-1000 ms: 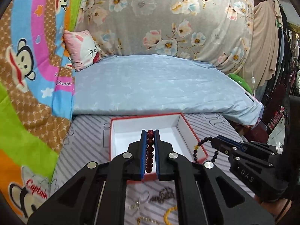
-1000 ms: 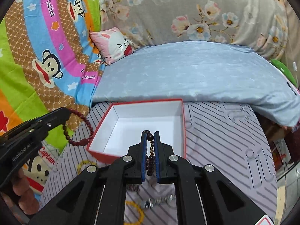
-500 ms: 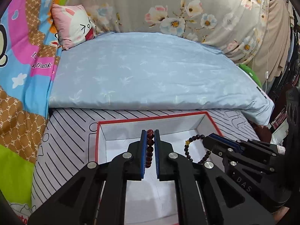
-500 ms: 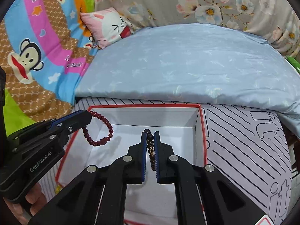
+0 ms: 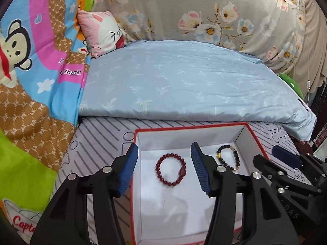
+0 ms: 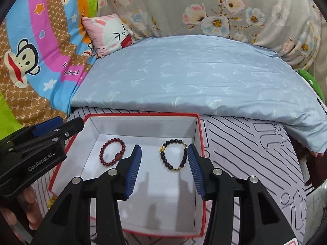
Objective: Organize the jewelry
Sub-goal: 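Open both tools to drop the bracelets inside the red box, then move left tool to the gold bangle while right tool approaches the orange-yellow bead bracelet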
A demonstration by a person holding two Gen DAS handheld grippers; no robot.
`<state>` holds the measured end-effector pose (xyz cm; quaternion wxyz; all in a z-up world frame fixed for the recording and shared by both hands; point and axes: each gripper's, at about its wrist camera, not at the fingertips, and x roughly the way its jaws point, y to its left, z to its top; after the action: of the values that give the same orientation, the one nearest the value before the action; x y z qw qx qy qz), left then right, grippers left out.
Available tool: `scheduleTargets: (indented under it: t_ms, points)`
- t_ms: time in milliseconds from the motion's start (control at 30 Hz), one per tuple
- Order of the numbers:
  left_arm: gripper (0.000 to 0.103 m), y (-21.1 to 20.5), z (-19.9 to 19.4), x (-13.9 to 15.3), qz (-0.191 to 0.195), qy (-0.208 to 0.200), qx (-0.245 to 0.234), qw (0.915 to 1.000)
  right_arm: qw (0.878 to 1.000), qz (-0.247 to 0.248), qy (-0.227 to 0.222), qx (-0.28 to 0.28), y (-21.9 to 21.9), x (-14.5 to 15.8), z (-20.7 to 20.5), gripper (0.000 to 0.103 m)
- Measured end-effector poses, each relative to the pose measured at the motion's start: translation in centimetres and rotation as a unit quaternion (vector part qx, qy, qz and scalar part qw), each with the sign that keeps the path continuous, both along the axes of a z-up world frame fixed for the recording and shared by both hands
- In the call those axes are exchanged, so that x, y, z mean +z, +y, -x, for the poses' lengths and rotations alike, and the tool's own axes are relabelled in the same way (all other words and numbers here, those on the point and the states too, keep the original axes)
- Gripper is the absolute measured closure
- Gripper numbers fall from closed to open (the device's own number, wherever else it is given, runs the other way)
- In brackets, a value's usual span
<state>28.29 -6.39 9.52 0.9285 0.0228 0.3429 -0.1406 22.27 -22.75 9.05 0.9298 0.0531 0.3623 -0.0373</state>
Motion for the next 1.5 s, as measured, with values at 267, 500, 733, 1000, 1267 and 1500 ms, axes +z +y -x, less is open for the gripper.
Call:
scheduleTargets:
  t_ms: [267,500,733,1000,1267,1500]
  points:
    - [0.050,0.8,5.4,0.6,-0.027,-0.009,0.018,0.9994,1.000,0.008,-0.014,-0.006,1.3,0.9,5.9,0.049]
    - [0.050,1.6,9.6,1.0,-0.030,-0.009,0.021,0.9993,1.000,0.006,-0.018,-0.007,2.4,1.1,10.8,0.049]
    - [0.045,4.6,14.7,0.4,-0.019,0.002,0.033,0.9993,1.000,0.003,-0.009,-0.011,2.9,-0.1,16.3,0.048]
    - [0.045,7.5,20.5,-2.6,-0.034,0.028,0.045,0.9980,1.000,0.001,0.021,-0.019,3.7,-3.4,21.5,0.048]
    - [0.017,8.8,25.6,-5.8,-0.033,0.047,0.040,0.9975,0.998,-0.023,0.047,-0.027,3.9,-6.0,25.1,0.048]
    - [0.016,9.1,27.2,-8.6,-0.063,0.058,0.046,0.9952,0.997,-0.031,0.057,-0.029,4.3,-7.1,26.5,0.048]
